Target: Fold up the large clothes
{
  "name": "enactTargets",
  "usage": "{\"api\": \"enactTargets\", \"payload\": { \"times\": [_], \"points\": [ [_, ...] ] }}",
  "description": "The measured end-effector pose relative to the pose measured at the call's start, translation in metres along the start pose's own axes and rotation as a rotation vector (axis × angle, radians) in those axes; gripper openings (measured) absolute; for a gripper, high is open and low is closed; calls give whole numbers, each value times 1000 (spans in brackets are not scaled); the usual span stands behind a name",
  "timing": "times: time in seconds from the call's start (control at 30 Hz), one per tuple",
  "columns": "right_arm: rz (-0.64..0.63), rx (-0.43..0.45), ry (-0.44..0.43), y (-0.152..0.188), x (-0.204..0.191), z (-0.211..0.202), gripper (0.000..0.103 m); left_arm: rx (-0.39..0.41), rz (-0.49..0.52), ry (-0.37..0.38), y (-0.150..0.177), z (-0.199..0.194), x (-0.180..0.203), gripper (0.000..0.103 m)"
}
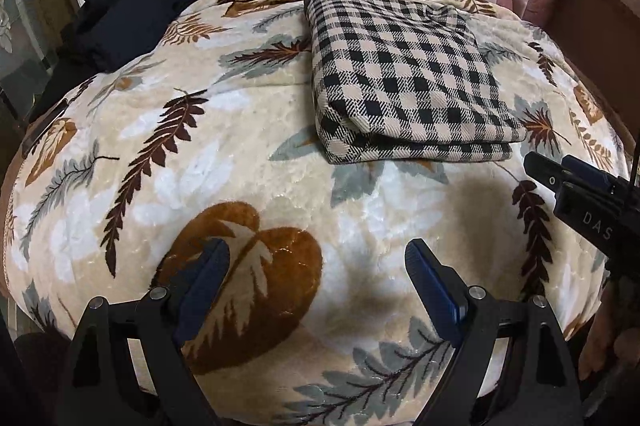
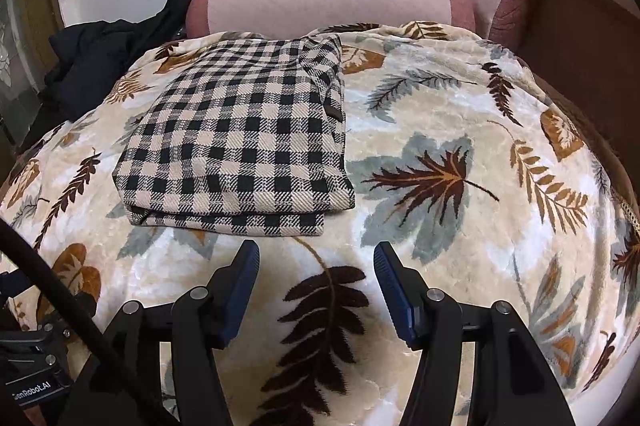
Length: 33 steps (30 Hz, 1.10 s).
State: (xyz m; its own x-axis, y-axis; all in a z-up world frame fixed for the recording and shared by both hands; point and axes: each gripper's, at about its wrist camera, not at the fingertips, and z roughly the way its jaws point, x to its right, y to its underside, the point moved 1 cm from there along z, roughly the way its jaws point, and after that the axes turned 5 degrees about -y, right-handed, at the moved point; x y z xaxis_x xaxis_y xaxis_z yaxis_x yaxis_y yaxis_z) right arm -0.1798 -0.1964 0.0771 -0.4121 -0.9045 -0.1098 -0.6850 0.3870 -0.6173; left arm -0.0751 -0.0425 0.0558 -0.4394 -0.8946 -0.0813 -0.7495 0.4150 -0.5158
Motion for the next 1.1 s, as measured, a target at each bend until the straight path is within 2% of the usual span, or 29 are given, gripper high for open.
{"api": "enactTargets", "payload": {
  "times": [1.1],
  "points": [
    [-22,-2,8,1,-1,0,68,-57,-1,23,7,13,3,88]
  ]
}}
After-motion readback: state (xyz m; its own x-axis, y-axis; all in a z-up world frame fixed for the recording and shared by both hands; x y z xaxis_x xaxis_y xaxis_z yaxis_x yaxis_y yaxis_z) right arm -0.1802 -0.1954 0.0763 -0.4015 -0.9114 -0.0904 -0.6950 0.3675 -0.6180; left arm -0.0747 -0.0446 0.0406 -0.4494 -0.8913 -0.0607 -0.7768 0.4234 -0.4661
